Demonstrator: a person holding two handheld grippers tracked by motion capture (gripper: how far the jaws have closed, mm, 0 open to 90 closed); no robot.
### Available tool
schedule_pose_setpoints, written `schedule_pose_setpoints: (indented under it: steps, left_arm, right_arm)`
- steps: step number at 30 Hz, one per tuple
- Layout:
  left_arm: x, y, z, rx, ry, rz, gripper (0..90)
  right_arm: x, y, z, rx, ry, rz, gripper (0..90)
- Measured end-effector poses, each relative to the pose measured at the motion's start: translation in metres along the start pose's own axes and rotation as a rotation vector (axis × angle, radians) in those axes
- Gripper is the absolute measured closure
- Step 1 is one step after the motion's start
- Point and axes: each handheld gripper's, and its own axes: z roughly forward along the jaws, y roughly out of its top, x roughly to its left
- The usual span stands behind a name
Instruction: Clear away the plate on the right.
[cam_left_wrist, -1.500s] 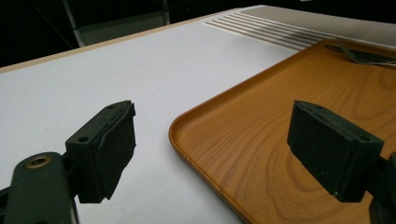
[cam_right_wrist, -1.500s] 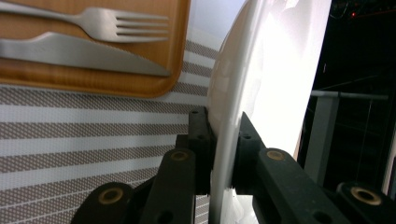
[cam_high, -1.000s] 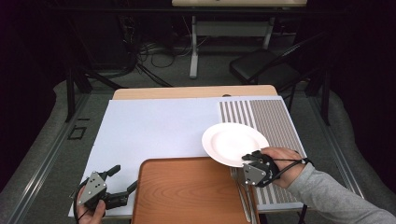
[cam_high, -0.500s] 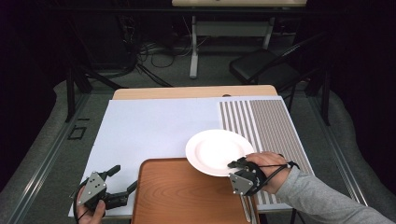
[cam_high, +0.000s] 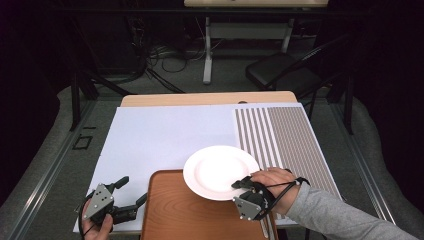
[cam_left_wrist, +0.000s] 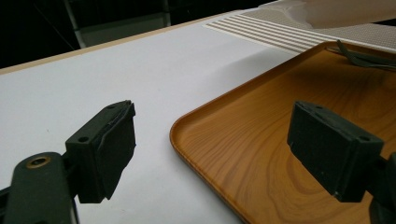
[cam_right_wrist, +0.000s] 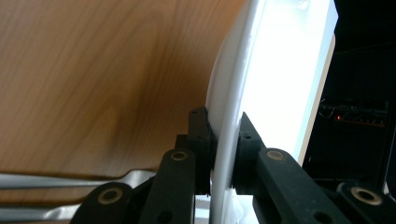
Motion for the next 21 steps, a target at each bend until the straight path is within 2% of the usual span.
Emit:
schedule_pose_setpoints:
  steps: [4,9,21]
  left_arm:
    - [-0.001,0.000,0.000,0.001,-0.003,0.003,15.7]
    - [0.000,-0.001,-0.002,-0.001,0.001,-0.003,15.7]
    - [-0.001,-0.001,-0.001,-0.001,0.000,0.002,15.7]
  right_arm:
    - [0.002,0.006,0.002,-0.015,0.001,0.003,81.4]
    - [0.004,0.013,0.002,-0.032,0.001,-0.022,81.4]
    - [0.013,0.016,0.006,-0.054,0.014,-0.008,81.3]
